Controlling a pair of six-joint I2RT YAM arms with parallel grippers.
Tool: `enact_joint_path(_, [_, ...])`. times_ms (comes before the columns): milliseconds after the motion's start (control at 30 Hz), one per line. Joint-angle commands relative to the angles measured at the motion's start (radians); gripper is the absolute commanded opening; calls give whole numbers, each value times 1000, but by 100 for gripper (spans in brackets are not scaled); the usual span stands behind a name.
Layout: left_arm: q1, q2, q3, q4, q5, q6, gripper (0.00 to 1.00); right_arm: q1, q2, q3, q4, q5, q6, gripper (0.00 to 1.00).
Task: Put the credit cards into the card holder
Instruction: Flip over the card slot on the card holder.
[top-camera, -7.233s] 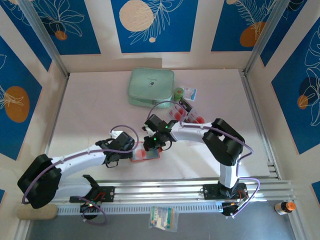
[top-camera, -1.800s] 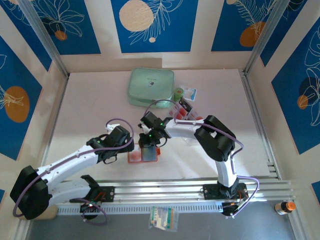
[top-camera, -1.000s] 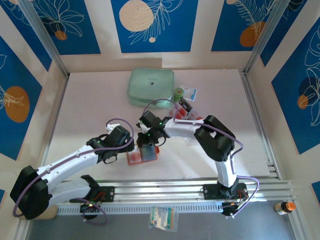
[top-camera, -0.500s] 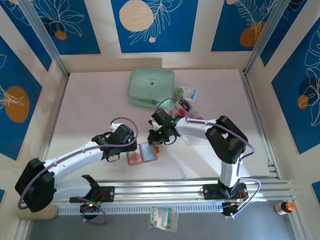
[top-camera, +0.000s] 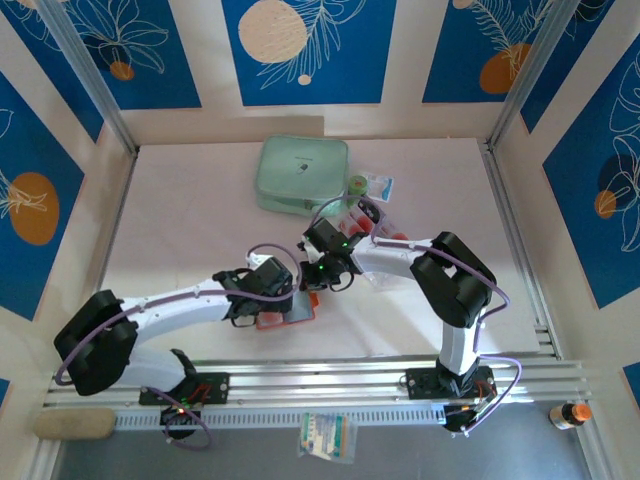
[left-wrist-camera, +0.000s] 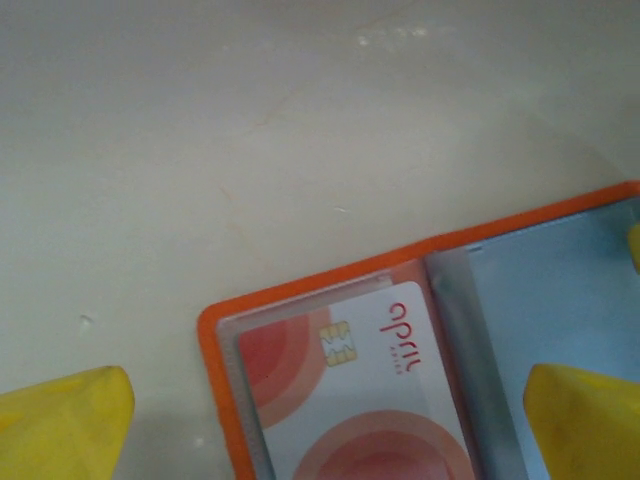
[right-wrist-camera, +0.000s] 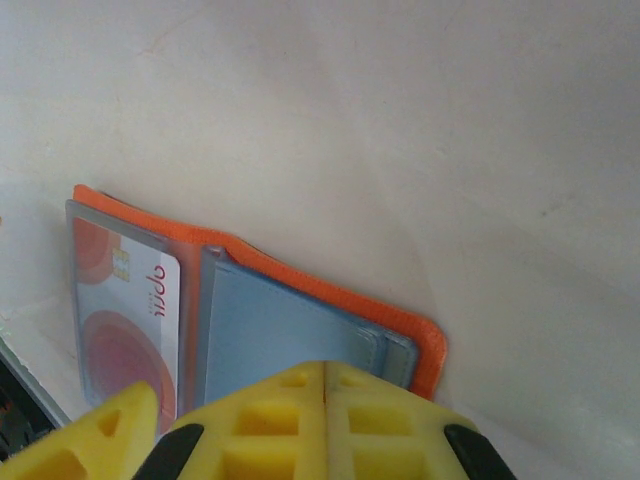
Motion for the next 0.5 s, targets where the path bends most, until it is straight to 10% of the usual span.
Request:
enact_joint_path(0, [-20, 10, 33, 10, -24, -20, 100, -2, 16, -11, -17, -11, -18, 3])
enact_joint_path(467, [-37, -2, -7, 45, -27, -24, 100, 50, 84, 24, -3, -42, 10, 2])
